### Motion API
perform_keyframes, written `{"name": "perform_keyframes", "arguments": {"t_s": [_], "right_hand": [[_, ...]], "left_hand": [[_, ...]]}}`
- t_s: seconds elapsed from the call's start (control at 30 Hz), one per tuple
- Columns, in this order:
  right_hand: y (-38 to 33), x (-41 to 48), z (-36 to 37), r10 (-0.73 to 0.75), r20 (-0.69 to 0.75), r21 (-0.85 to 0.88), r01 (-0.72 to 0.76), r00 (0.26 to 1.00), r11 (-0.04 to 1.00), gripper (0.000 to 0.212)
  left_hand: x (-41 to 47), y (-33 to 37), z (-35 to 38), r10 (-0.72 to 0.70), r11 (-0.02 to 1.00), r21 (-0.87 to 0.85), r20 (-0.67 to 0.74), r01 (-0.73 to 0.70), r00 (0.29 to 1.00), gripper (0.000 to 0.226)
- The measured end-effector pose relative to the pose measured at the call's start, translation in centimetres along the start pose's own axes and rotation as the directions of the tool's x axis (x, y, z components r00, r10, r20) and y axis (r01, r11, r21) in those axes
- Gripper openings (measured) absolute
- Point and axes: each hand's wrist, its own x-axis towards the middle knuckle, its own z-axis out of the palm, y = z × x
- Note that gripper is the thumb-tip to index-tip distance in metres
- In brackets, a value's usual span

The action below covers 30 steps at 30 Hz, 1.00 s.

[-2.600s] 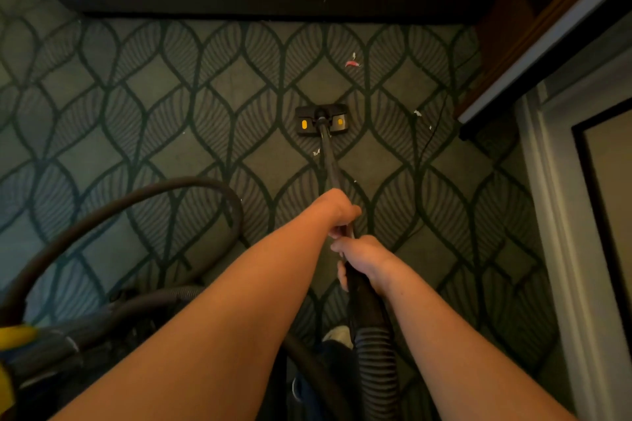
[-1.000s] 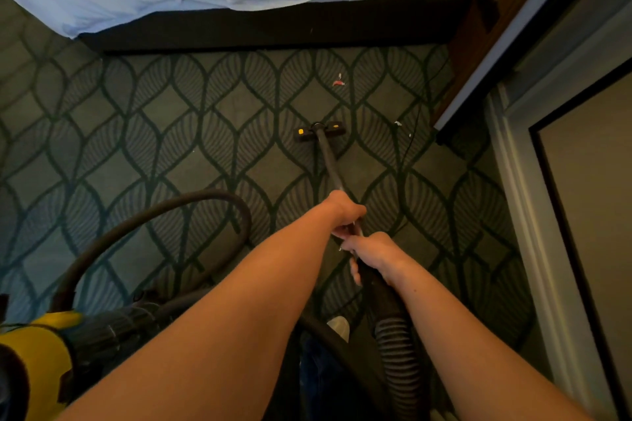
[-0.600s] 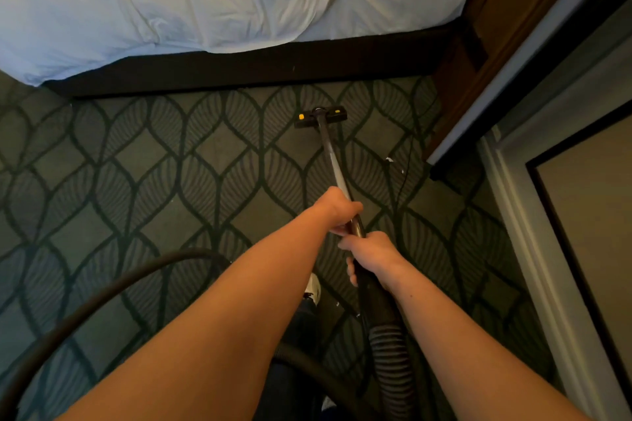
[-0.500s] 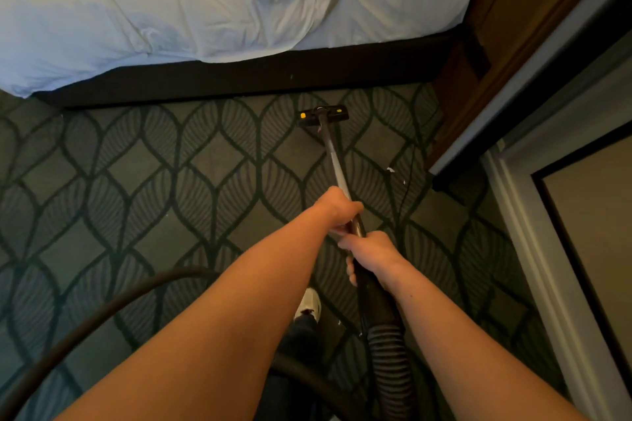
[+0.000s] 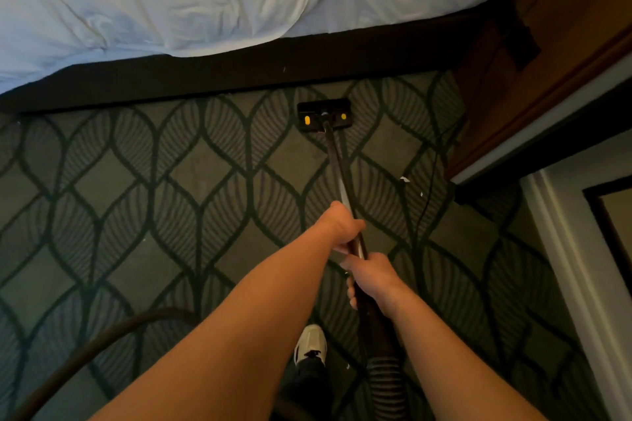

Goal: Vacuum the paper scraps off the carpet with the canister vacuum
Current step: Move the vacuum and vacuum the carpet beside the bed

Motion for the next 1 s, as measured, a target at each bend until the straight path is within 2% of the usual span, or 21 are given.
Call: {"name": "perform_keyframes", "arguments": {"t_s": [0.07,0.23,0.5,0.73,0.9,1.0], "right_hand": [[0.9,0.4,-0.2,0.022,0.007,-0.005,-0.022,1.0,1.0,0.016],[1.0,0.2,-1.5,0.027,0.044,0.028,-0.028,0.999,0.999,0.014],[2.9,-2.4,-6.0,0.075,0.098,-0.028,-0.072,0.992,0.997,0.013],[9.1,-4.0,-9.7,0.107,0.119,-0.088,-0.097,0.987,0.991,0.014],[13.8,-4.5,-11.2,0.137,0.15,-0.066,-0.128,0.979,0.99,0.012],[16.8,-4.5,-11.5,0.172,0.197,-0.038,-0.168,0.965,0.985,0.025]], "left_hand": [[0.6,-0.6,1.0,-0.015,1.0,-0.003,0.009,0.015,1.0,0.035],[0.4,0.1,1.6,-0.003,1.0,0.017,-0.016,0.003,1.0,0.035],[-3.1,1.0,5.6,-0.002,0.998,0.06,-0.03,0.004,1.0,0.041],[-7.0,-1.1,12.3,-0.043,0.997,0.053,-0.079,0.047,0.996,0.03],[-8.9,-4.1,16.4,-0.045,0.999,0.0,-0.099,0.046,0.994,0.025],[-9.8,-6.2,18.3,-0.044,0.999,-0.03,-0.114,0.041,0.992,0.03]]}}
